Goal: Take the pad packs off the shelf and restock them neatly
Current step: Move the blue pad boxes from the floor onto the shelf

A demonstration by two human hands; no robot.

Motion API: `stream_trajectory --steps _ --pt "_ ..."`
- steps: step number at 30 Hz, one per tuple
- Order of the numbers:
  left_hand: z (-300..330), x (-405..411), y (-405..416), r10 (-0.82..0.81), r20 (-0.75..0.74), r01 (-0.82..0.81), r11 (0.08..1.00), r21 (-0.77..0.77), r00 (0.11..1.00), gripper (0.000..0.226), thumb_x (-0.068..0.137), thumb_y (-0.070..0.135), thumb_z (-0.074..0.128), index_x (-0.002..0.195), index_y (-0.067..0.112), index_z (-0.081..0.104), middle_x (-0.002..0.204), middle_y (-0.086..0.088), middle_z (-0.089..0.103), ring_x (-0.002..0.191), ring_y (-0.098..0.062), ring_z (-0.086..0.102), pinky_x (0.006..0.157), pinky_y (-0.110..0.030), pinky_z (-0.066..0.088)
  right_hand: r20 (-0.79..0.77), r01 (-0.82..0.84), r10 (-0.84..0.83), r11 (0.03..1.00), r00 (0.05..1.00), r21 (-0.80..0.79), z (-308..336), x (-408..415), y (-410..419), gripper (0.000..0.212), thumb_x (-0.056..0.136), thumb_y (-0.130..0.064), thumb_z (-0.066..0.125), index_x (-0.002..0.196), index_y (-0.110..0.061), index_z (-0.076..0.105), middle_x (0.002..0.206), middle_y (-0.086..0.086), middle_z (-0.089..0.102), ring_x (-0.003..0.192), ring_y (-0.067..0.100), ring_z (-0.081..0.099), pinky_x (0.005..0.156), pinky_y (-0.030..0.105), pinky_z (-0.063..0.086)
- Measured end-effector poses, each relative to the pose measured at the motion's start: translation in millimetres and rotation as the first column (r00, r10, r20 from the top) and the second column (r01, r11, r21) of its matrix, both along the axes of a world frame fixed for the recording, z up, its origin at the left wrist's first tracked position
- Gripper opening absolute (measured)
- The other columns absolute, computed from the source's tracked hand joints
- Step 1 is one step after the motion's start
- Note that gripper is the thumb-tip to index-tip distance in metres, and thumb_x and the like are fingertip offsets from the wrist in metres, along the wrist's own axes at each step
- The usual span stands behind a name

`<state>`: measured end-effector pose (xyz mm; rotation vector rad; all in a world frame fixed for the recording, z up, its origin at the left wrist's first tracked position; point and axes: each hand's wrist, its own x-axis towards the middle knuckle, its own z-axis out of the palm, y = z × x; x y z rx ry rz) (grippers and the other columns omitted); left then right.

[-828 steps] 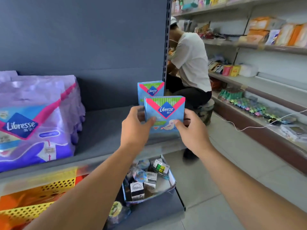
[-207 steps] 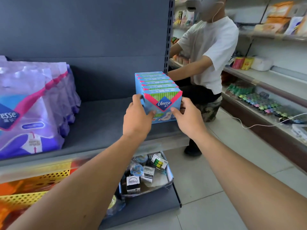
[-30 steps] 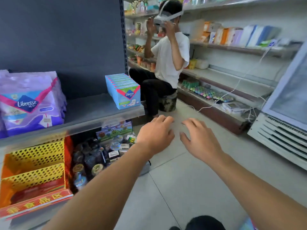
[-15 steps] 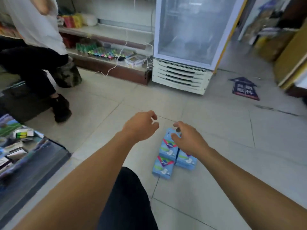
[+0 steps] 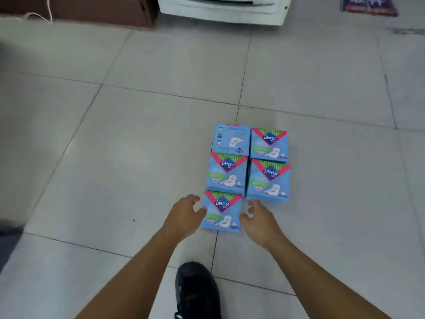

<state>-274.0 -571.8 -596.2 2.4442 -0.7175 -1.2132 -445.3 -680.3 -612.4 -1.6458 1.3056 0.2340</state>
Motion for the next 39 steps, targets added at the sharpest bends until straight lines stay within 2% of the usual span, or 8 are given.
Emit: stream_trajectory --steps 4,7,12,15,20,28,35,39 --pt "-56 -6 -2 0.081 -0.087 -0.078 0.996 0.030 0.993 0.061 0.095 0.033 0.058 0.146 0.010 0.035 0.145 -0.009 0.046 0.127 -0.023 0.050 0.104 -0.034 0.042 0.012 0.108 -0.109 0.994 0.994 0.025 -44 17 3 0.039 0.094 -0.019 0.057 0.131 -0.012 0.048 0.117 0.002 0.054 0.107 0.019 0.056 0.080 0.022 0.041" --pt "-73 -12 -5 0.170 -0.198 -0.177 0.984 -0.018 0.965 0.047 0.094 0.026 0.060 0.136 0.010 0.046 0.132 -0.007 0.059 0.111 -0.020 0.061 0.096 -0.035 0.048 0.035 0.183 -0.184 0.983 0.982 0.023 -62 23 9 0.020 0.091 -0.011 0.058 0.110 -0.017 0.055 0.101 -0.001 0.062 0.080 0.009 0.057 0.055 0.006 0.039" --pt "-65 -13 6 0.275 -0.331 -0.317 0.945 -0.081 0.903 0.035 0.094 0.022 0.062 0.126 0.010 0.055 0.117 -0.006 0.066 0.091 -0.015 0.065 0.075 -0.023 0.052 0.075 0.272 -0.275 0.961 0.959 0.039 -62 20 25 0.018 0.091 -0.023 0.056 0.108 -0.024 0.061 0.112 0.009 0.062 0.090 0.017 0.065 0.074 0.028 0.053" --pt "-43 -4 23 0.334 -0.339 -0.399 0.906 -0.143 0.879 0.035 0.091 0.022 0.066 0.123 0.016 0.052 0.115 -0.003 0.063 0.094 -0.014 0.066 0.076 -0.027 0.056 0.160 0.310 -0.308 0.951 0.938 0.013 -39 24 38 0.019 0.093 -0.019 0.059 0.111 -0.024 0.055 0.113 0.003 0.057 0.091 0.006 0.062 0.064 0.010 0.049" --pt "41 34 55 0.398 -0.329 -0.498 0.806 -0.321 0.856 0.035 0.088 0.025 0.069 0.117 0.022 0.050 0.112 0.001 0.066 0.096 -0.013 0.068 0.076 -0.028 0.059 0.409 0.208 -0.173 0.977 0.896 -0.042 33 71 56 0.031 0.094 -0.019 0.061 0.123 -0.024 0.052 0.116 -0.008 0.061 0.103 0.005 0.058 0.080 0.018 0.050" --pt "244 117 184 0.591 -0.077 -0.480 0.565 -0.671 0.803 0.026 0.085 0.023 0.073 0.102 0.029 0.053 0.103 0.000 0.070 0.089 -0.013 0.069 0.078 -0.035 0.059 0.688 -0.075 0.187 0.979 0.701 -0.189 216 201 136 0.034 0.094 -0.020 0.060 0.124 -0.026 0.047 0.100 -0.010 0.064 0.090 0.006 0.065 0.063 0.006 0.045" --pt "375 132 340 0.811 0.089 -0.402 0.379 -0.833 0.578 0.028 0.082 0.027 0.077 0.101 0.028 0.056 0.103 0.003 0.068 0.092 -0.009 0.065 0.085 -0.035 0.055 0.792 -0.279 0.445 0.892 0.418 -0.355 347 277 264 0.034 0.091 -0.020 0.064 0.121 -0.029 0.049 0.107 -0.007 0.066 0.087 0.005 0.068 0.078 0.029 0.054" --pt "419 131 414 0.894 0.135 -0.380 0.313 -0.871 0.427 0.033 0.081 0.029 0.077 0.109 0.025 0.058 0.100 0.007 0.068 0.090 -0.003 0.064 0.080 -0.027 0.055 0.789 -0.354 0.551 0.820 0.272 -0.451 403 303 332 0.038 0.092 -0.018 0.064 0.126 -0.024 0.048 0.105 -0.015 0.062 0.089 0.002 0.065 0.072 0.017 0.051"
